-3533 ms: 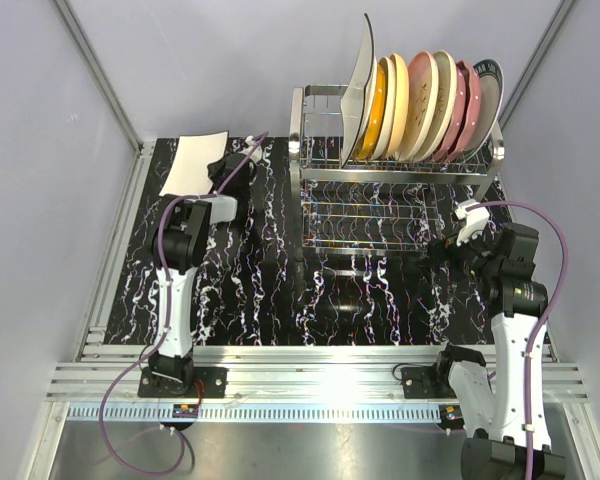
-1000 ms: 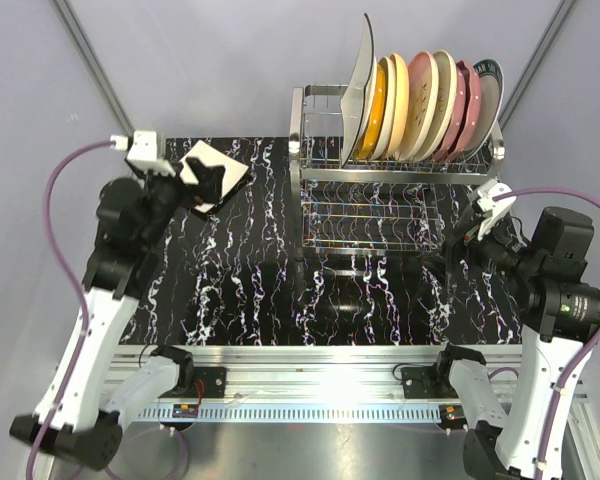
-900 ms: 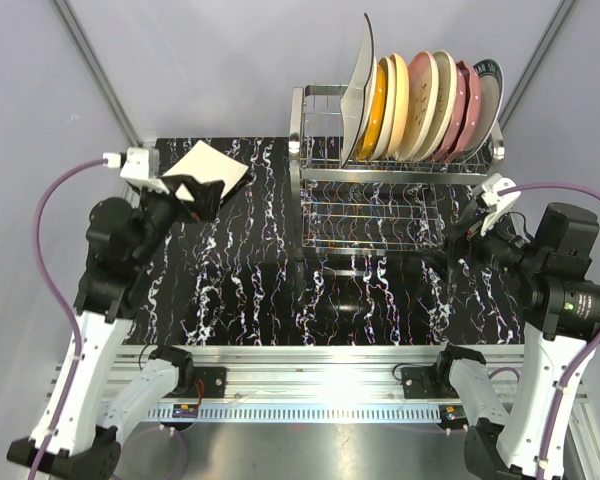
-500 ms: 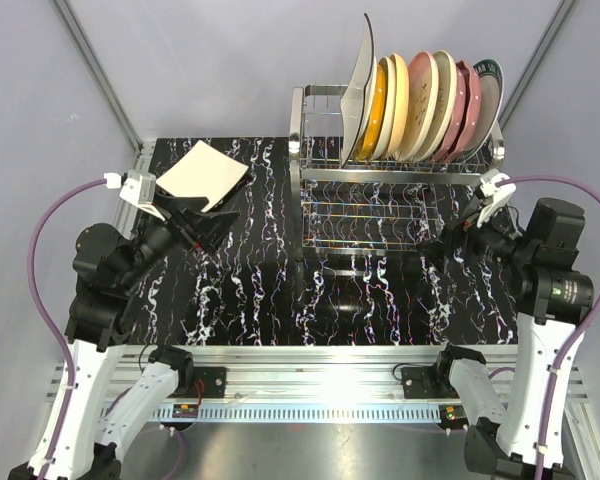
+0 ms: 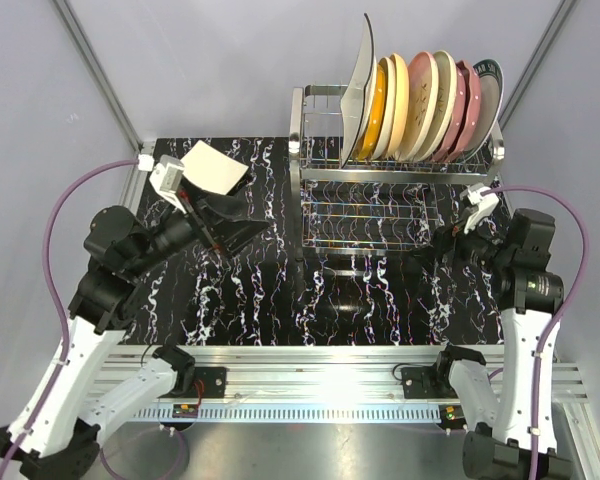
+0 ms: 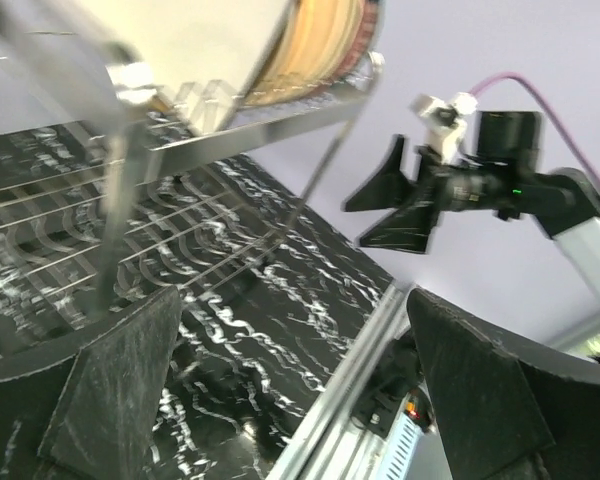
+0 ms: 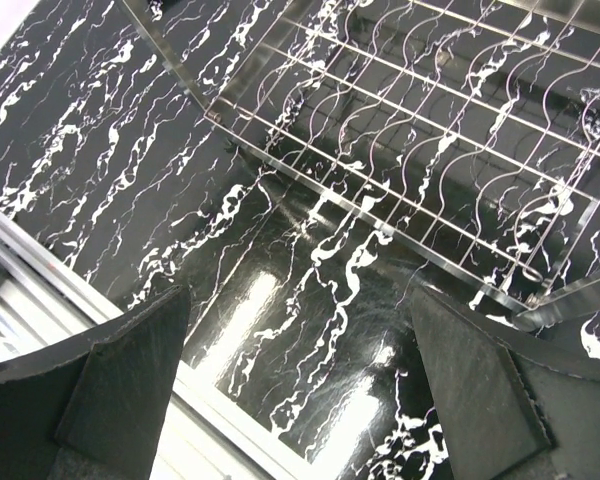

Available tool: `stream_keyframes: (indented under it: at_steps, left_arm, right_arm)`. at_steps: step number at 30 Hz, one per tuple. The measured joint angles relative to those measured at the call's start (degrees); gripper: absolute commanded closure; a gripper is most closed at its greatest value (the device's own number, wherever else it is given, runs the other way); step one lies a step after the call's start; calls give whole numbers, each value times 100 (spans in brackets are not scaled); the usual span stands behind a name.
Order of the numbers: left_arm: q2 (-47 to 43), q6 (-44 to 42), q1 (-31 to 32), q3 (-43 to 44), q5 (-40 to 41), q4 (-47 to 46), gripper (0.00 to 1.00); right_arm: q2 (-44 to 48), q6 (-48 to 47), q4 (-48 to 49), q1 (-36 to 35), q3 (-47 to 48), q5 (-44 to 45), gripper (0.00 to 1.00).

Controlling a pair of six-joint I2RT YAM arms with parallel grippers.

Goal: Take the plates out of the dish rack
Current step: Grab a plate with the left arm

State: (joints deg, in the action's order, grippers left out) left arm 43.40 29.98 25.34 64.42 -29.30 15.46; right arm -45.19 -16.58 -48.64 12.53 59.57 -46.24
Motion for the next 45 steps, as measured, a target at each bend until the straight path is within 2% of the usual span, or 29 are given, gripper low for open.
stream_keyframes:
  at_steps: [5, 10, 19, 26, 37, 45]
  left_arm:
    - [433, -306, 890, 529, 520, 138, 1]
    - [940, -603, 1276, 1001, 1036, 339, 1]
    - [1718, -1202, 2048, 1593, 1886, 605, 1]
    - [2511, -1558, 2124, 2527, 2035, 686, 5]
    - [4113, -2065, 2135, 4247, 2100, 675, 25]
    - [4780, -2514, 2138, 4704, 2371, 715, 34]
  right_arm:
    - [317, 13, 343, 0, -407, -59, 0]
    - [667, 9, 595, 0, -881, -98, 0]
    - [706, -15, 704, 0, -914, 22, 0]
    - [894, -72, 697, 0, -942, 251, 0]
    - [1075, -136, 678, 0, -977, 372, 0]
    - [1117, -164, 678, 0, -979, 374, 0]
